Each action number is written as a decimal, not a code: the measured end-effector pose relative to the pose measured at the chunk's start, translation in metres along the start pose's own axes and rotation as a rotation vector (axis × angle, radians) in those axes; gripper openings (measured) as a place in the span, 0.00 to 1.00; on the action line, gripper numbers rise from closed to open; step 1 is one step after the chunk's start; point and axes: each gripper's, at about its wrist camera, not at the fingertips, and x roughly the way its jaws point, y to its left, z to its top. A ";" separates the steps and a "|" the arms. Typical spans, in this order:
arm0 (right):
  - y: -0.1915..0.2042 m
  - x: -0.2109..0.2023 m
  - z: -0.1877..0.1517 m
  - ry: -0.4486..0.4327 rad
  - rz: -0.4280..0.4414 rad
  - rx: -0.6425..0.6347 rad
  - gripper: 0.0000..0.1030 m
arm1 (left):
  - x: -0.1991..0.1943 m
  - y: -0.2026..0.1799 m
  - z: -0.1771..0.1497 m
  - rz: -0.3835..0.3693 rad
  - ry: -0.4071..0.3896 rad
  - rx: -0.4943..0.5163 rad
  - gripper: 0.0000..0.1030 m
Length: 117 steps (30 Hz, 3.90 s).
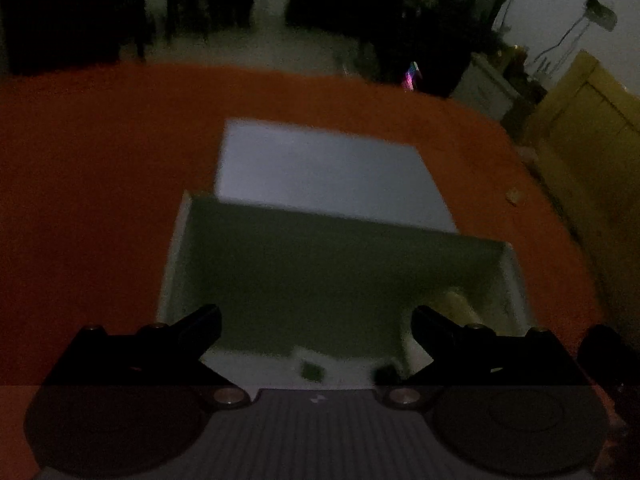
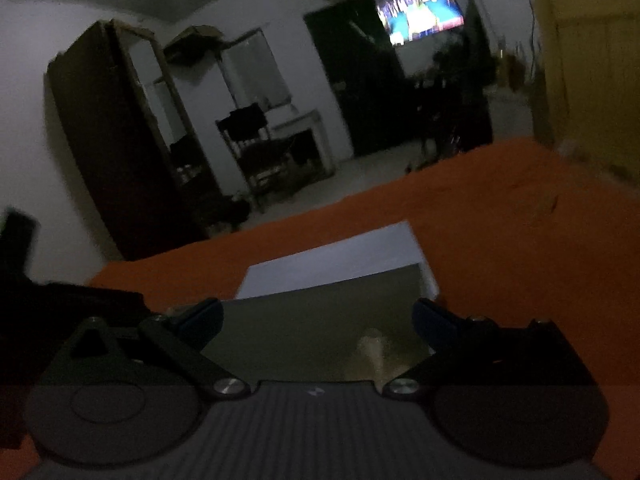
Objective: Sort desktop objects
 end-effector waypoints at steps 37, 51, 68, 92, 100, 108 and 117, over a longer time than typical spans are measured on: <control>-0.043 0.125 0.169 0.438 0.171 0.057 1.00 | 0.058 0.045 0.109 0.198 0.099 0.270 0.93; -0.082 0.209 0.243 0.637 -0.028 -0.023 1.00 | 0.067 0.049 0.132 0.240 0.089 0.177 0.97; -0.107 0.337 0.183 0.726 -0.059 -0.079 1.00 | 0.128 0.045 0.153 0.347 0.153 0.234 0.99; -0.183 0.361 0.101 0.713 -0.116 -0.014 1.00 | 0.174 0.063 0.164 0.392 0.198 0.270 0.99; -0.178 0.365 0.100 0.723 -0.034 0.022 1.00 | 0.176 0.085 0.150 0.183 0.124 0.230 0.98; -0.158 0.370 0.091 0.822 0.026 -0.034 1.00 | 0.185 0.091 0.136 0.060 0.168 0.235 0.99; -0.131 0.368 0.113 0.804 0.138 -0.074 1.00 | 0.182 0.083 0.135 0.035 0.130 0.255 0.99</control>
